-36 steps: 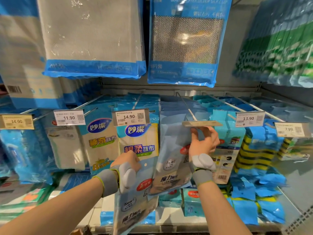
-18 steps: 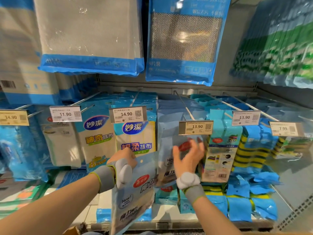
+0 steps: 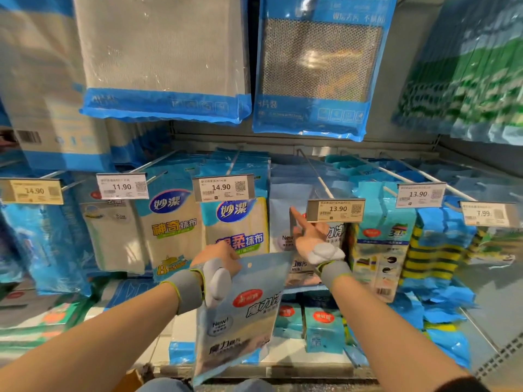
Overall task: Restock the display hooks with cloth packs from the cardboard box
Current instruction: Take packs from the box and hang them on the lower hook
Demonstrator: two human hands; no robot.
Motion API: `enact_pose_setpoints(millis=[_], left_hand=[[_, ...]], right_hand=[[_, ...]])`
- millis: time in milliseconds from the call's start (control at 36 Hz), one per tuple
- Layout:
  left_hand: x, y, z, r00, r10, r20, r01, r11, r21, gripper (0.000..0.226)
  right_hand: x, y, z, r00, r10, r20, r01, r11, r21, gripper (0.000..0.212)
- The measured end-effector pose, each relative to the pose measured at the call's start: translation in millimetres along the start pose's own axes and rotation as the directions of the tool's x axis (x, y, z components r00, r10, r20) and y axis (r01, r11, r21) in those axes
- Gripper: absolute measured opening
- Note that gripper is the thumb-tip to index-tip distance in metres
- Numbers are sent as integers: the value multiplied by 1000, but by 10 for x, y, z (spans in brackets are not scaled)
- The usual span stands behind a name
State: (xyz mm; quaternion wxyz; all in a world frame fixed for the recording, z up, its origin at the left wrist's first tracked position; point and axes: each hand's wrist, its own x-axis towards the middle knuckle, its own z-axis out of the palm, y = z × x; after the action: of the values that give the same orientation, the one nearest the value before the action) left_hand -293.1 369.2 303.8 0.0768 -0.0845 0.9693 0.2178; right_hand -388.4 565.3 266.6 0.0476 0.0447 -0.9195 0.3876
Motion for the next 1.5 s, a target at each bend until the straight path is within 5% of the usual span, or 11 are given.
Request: enact_pose_setpoints(millis=[83,194,250,389,583,750,1083,1250,1334,1445,1500], left_hand=[[-65,136,1,998,52,-22,-52,999,1,15],[-124,310,12,994,106,-37,-108,992,-58,14],[-142,454,51,985,173,-24,-175,978,-115,16],[-131,740,115,967,248,-61,-256,938,-234,25],[3,1035,24,967,237,-99,-256,872,-416,23],[102,963,-136,975,115,-188,-199,822,-533,28],[224,938,-50,972,-8,-234,-139,784,-605,27],[180,882,35,979,-35,-199,-122,682,-721,17],[190,889,39,983,-60,-174,-88,680,-728,26],[266,917,-18,984,-86,-157,-40,749,-661,33],[313,913,-35,985,-92,-143,-24,760,-650,36]], right_hand=[[-326,-22,-99,983,-100,-153,110,992,59,30],[-712,52,-195,993,-118,-30,121,969,213,8],[-768,128,-326,991,-54,-119,85,960,268,22],[-754,114,-495,983,49,-177,-44,999,31,64],[-543,93,-820,939,92,-332,-41,987,157,52],[-375,131,-1012,883,136,-450,-29,971,235,17],[-208,122,-903,832,-30,-554,127,982,138,21],[-265,107,-822,785,-64,-616,172,978,118,19],[-250,84,-778,781,37,-624,87,982,166,31],[-312,-9,-740,680,248,-690,-53,955,291,78],[-416,53,-615,683,199,-702,-48,972,229,77]])
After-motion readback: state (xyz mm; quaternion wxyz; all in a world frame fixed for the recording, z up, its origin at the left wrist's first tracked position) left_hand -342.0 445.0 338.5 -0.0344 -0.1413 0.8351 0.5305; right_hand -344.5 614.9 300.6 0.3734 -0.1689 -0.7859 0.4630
